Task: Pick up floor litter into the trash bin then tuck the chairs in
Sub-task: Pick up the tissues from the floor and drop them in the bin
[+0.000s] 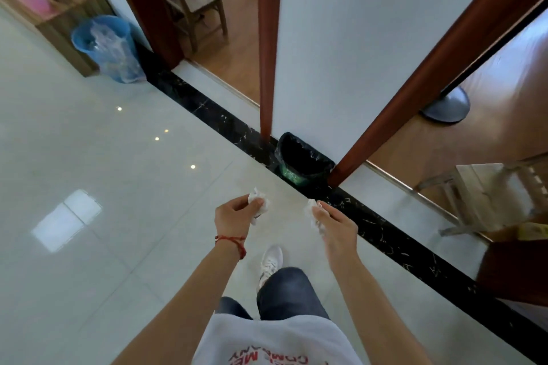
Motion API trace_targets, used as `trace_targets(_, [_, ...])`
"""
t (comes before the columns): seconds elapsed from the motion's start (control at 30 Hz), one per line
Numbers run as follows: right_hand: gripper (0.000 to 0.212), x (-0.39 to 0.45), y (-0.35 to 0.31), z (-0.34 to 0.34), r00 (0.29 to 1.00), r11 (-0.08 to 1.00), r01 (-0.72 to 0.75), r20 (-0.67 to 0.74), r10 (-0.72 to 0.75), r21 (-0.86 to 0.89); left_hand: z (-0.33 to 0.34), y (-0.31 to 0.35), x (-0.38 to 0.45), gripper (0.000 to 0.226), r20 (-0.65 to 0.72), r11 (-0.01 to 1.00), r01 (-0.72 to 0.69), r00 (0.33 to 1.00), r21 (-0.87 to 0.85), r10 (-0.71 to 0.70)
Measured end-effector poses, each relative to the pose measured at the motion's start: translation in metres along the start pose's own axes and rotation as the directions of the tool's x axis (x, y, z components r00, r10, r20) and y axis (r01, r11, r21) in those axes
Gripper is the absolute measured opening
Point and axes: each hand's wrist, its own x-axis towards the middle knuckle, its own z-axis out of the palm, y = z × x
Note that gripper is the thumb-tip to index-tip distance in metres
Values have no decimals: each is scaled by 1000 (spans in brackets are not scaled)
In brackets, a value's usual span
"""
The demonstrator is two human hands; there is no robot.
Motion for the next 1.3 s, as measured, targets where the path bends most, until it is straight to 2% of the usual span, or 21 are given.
trace_targets(0.07, [16, 13, -12, 18, 1000, 1000, 6, -9, -6, 14, 2, 17, 16, 11, 6, 1000, 0, 1000, 5, 0])
trace_targets(0.17, [24, 38, -35, 40, 1000, 999, 0, -12, 0, 41, 11, 45, 47, 3, 32, 1000, -27, 999, 9, 27])
trace_targets(0.33, [28, 71, -56, 58, 997, 996, -2, -81, 9, 93, 28, 80, 87, 8, 110, 999, -30, 994, 41, 25])
trace_targets(0.5, [26, 99, -67, 75, 979, 989, -15, -199, 45, 150, 51, 102, 141, 11, 224, 991, -14, 974, 132, -16])
trace_targets(0.7, [24, 128, -73, 105, 924, 966, -39, -360, 133, 256, 78, 117, 209, 7, 380, 959, -87, 925, 269, -23])
trace_targets(0.9, [28, 170, -60, 128, 879, 939, -46, -433, 201, 341, 110, 107, 260, 19, 383, 953, -69, 922, 296, -52])
trace_targets(1.03, [29, 206, -46, 134, 874, 934, -36, -442, 203, 356, 131, 89, 286, 8, 379, 957, -37, 922, 289, -79])
trace_targets(1.17, [28, 241, -28, 130, 864, 923, -47, -449, 229, 381, 149, 63, 309, 18, 376, 954, -15, 921, 299, -104])
trace_targets(1.3, [20, 276, -3, 120, 848, 898, -63, -452, 277, 434, 170, 33, 332, 13, 383, 948, -35, 919, 316, -93])
